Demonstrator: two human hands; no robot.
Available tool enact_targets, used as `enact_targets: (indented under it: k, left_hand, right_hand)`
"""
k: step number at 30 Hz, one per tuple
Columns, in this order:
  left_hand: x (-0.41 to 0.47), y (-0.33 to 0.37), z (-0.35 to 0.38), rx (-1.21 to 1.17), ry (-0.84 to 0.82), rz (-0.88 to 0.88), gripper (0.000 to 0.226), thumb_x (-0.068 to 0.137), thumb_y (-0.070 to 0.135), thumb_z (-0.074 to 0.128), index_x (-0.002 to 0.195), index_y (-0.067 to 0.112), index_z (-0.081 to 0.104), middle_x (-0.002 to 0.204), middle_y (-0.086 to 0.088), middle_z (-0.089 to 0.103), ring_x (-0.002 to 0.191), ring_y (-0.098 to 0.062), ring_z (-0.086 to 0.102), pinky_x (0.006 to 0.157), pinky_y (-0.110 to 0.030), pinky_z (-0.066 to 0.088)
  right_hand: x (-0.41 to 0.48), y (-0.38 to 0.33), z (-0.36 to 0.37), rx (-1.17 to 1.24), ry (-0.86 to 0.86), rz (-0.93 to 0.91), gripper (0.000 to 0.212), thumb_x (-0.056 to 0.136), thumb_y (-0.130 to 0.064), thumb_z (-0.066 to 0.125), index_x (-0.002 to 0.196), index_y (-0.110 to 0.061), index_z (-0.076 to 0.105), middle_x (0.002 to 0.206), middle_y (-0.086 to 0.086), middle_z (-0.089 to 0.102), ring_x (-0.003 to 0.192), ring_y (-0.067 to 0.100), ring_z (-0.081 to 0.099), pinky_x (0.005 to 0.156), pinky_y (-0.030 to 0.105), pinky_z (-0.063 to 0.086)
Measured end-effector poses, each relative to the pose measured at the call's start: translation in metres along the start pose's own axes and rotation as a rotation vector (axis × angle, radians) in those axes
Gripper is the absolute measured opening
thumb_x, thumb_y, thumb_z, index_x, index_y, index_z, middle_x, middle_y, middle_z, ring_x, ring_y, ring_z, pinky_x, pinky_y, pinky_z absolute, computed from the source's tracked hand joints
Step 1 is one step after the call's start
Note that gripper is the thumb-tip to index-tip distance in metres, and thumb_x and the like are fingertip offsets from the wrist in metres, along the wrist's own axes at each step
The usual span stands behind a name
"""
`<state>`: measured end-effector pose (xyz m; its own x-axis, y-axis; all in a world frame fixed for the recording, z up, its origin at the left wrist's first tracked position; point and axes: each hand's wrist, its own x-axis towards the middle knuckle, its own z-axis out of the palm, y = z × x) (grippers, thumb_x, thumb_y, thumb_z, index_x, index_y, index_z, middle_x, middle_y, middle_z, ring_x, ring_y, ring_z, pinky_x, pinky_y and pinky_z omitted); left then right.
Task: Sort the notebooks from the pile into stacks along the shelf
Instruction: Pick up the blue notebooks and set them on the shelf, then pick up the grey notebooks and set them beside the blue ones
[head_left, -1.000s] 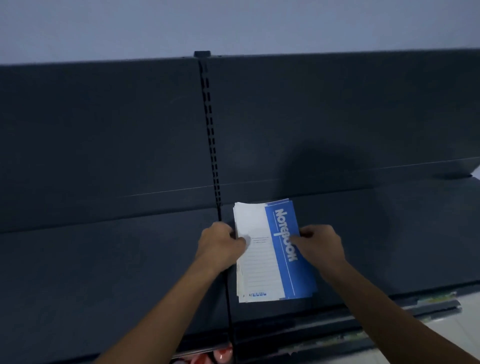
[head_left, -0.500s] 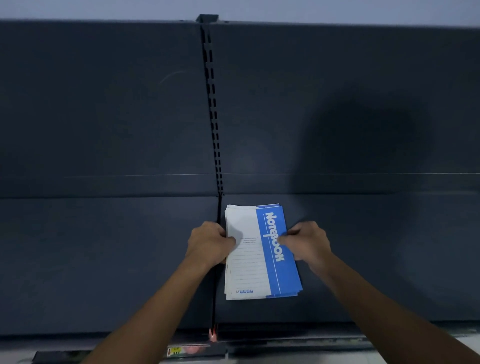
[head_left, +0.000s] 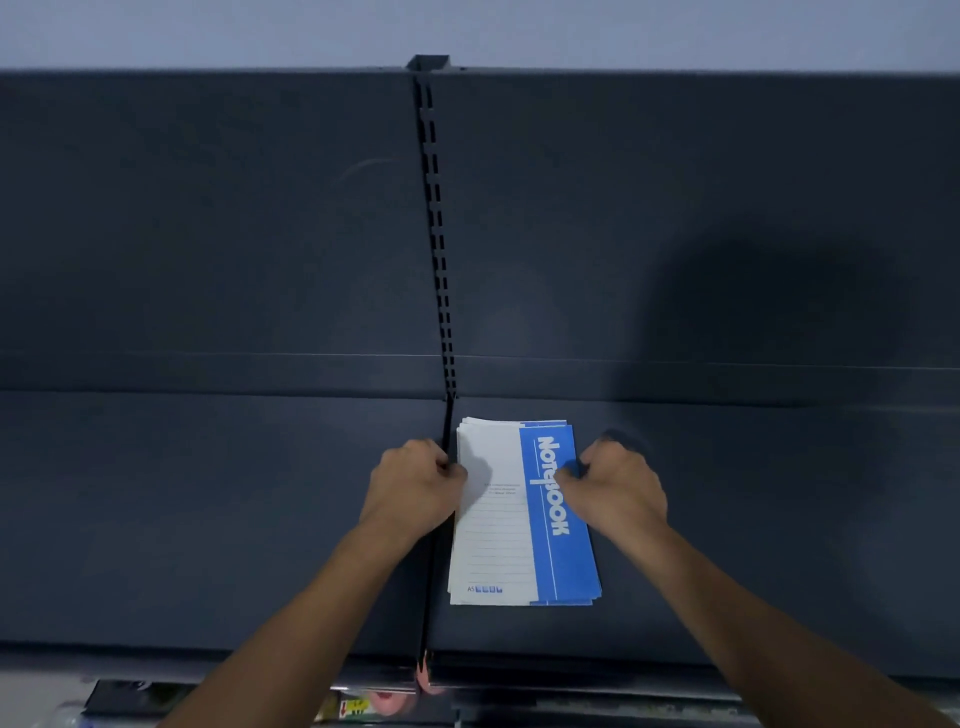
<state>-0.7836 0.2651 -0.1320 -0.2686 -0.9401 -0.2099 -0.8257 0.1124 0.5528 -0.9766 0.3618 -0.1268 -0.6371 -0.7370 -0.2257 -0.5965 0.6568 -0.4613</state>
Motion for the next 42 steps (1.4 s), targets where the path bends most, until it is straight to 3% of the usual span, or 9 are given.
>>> enact_targets:
  k: [2,3,5,8,13,22,32,42]
  left_hand:
    - [-0.004,-0.003,-0.014,-0.054,0.049,0.027,0.015,0.091,0.033,0.06,0.099,0.023,0.069,0.092,0.007,0.072,0.09,-0.014,0.067,0.078,-0.023,0.052]
    - [-0.007,-0.005,-0.022,-0.076,0.072,0.033,0.013,0.091,0.033,0.06,0.1,0.026,0.068,0.092,0.009,0.072,0.089,-0.013,0.067,0.078,-0.022,0.05]
    - [-0.012,-0.013,-0.039,-0.096,0.129,0.051,0.009,0.09,0.031,0.061,0.096,0.029,0.067,0.087,0.012,0.071,0.086,-0.011,0.068,0.077,-0.022,0.052]
    - [-0.021,-0.035,-0.066,-0.087,0.19,0.067,0.01,0.089,0.029,0.06,0.094,0.027,0.068,0.083,0.014,0.069,0.081,-0.009,0.067,0.078,-0.025,0.056]
    - [-0.044,-0.088,-0.114,-0.017,0.314,0.042,0.018,0.088,0.028,0.061,0.103,0.022,0.069,0.095,0.006,0.07,0.087,-0.011,0.066,0.078,-0.025,0.054]
    - [-0.088,-0.214,-0.227,0.114,0.432,-0.004,0.021,0.09,0.029,0.057,0.109,0.024,0.065,0.104,0.007,0.064,0.094,-0.014,0.062,0.08,-0.03,0.051]
    - [-0.123,-0.371,-0.342,0.2,0.464,-0.02,0.025,0.087,0.017,0.056,0.11,0.018,0.067,0.105,0.002,0.068,0.097,-0.017,0.063,0.083,-0.032,0.052]
    - [-0.098,-0.454,-0.397,0.145,0.468,-0.032,0.025,0.089,0.016,0.054,0.109,0.024,0.066,0.105,0.006,0.065,0.091,-0.012,0.061,0.081,-0.029,0.051]
  right_hand:
    - [-0.004,-0.015,-0.004,-0.047,0.068,-0.12,0.017,0.093,-0.036,0.058,0.092,-0.019,0.06,0.098,0.0,0.058,0.097,0.022,0.058,0.061,0.029,0.043]
    - [-0.005,-0.024,-0.005,-0.049,0.073,-0.174,0.02,0.094,-0.035,0.058,0.106,-0.019,0.062,0.11,0.0,0.057,0.11,0.022,0.054,0.066,0.03,0.043]
    - [-0.007,-0.045,-0.004,-0.021,0.056,-0.29,0.027,0.094,-0.033,0.058,0.118,-0.021,0.061,0.119,-0.002,0.056,0.119,0.02,0.048,0.075,0.032,0.047]
    - [-0.013,-0.083,0.005,0.014,0.018,-0.474,0.026,0.093,-0.032,0.058,0.117,-0.024,0.062,0.117,-0.005,0.058,0.116,0.017,0.052,0.083,0.034,0.051]
    - [-0.045,-0.152,0.031,-0.025,-0.124,-0.727,0.026,0.093,-0.037,0.059,0.118,-0.027,0.06,0.118,-0.009,0.055,0.111,0.014,0.057,0.087,0.036,0.053]
    - [-0.122,-0.298,0.092,-0.086,-0.213,-1.074,0.022,0.095,-0.041,0.057,0.114,-0.029,0.057,0.116,-0.014,0.05,0.103,0.009,0.056,0.082,0.033,0.053]
    - [-0.218,-0.449,0.194,-0.069,-0.28,-1.17,0.022,0.093,-0.043,0.058,0.111,-0.031,0.058,0.117,-0.01,0.054,0.101,0.017,0.061,0.089,0.041,0.053]
    - [-0.236,-0.532,0.251,-0.107,-0.3,-1.143,0.021,0.094,-0.043,0.056,0.112,-0.031,0.058,0.113,-0.011,0.052,0.089,0.016,0.062,0.084,0.041,0.054]
